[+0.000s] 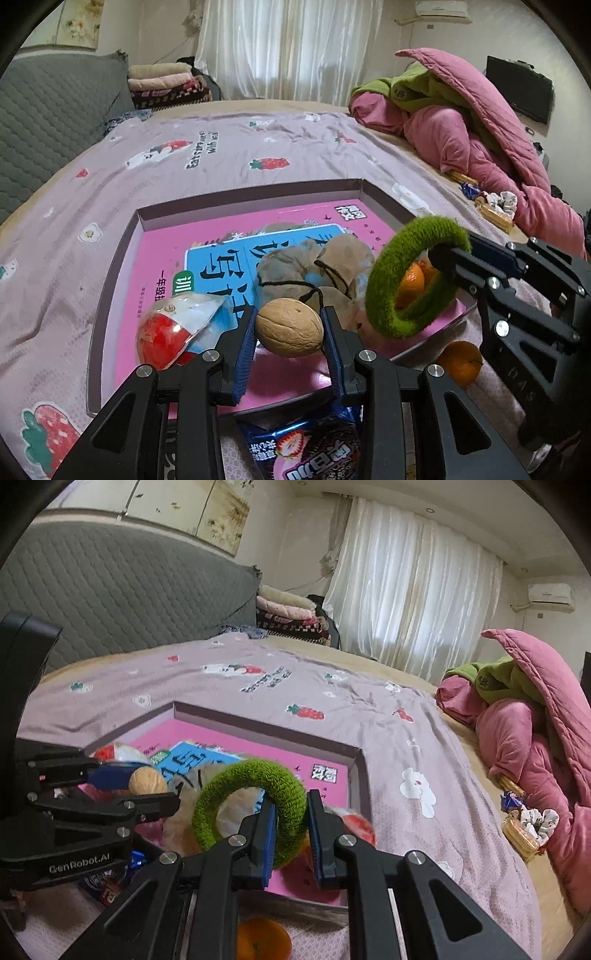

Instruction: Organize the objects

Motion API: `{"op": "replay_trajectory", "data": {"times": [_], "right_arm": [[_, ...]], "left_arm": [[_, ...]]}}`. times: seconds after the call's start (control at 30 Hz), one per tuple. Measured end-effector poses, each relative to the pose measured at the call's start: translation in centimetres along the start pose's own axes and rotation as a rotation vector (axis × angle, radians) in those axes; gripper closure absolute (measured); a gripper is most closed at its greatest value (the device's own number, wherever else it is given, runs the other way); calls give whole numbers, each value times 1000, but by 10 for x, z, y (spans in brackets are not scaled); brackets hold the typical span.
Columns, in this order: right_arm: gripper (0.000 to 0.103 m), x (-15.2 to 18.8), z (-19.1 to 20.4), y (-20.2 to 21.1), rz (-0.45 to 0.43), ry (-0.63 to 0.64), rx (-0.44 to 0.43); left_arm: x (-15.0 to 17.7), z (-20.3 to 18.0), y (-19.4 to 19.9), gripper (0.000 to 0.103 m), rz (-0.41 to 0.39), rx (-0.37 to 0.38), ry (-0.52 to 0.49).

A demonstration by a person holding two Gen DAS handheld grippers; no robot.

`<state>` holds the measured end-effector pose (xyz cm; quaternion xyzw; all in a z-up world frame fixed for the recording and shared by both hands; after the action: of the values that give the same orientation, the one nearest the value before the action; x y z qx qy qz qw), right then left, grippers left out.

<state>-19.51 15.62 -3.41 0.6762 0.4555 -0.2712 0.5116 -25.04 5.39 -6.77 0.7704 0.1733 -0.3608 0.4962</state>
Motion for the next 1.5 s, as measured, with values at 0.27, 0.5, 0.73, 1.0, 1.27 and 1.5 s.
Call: {"op": "replay_trajectory", "data": {"times": [0.27,0.5,0.73,1.0,1.27,1.5], "right_arm": [[87,5,8,-3,12,32,5],[87,7,10,-6,35,44,-3],[87,10,8,-9,64,28,-19],[87,12,8,-11,74,25,-24],[86,14,6,-11,83,17,-22],[69,16,2,-7,86,-9,-38]], "left_arm": [[3,5,-4,68,15,-11,13],[7,8,-8,68,35,-20,20],[8,10,-7,68,43,-21,33],[8,15,-7,68,41,-18,50],[7,21,-9,68,44,-5,85],[7,22,-9,68,45,-5,86]]}}
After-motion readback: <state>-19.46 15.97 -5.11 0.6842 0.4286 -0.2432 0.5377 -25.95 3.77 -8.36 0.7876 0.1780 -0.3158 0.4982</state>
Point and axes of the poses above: each gripper's, at about its wrist camera, not at the fingertips, and y roughly against the way its jaws point, z to its left, x to its underside, the point moved 6 cm from there along -y, roughly the way its jaws point, and after that the axes turned 14 degrees about x, right-handed, at the moved point
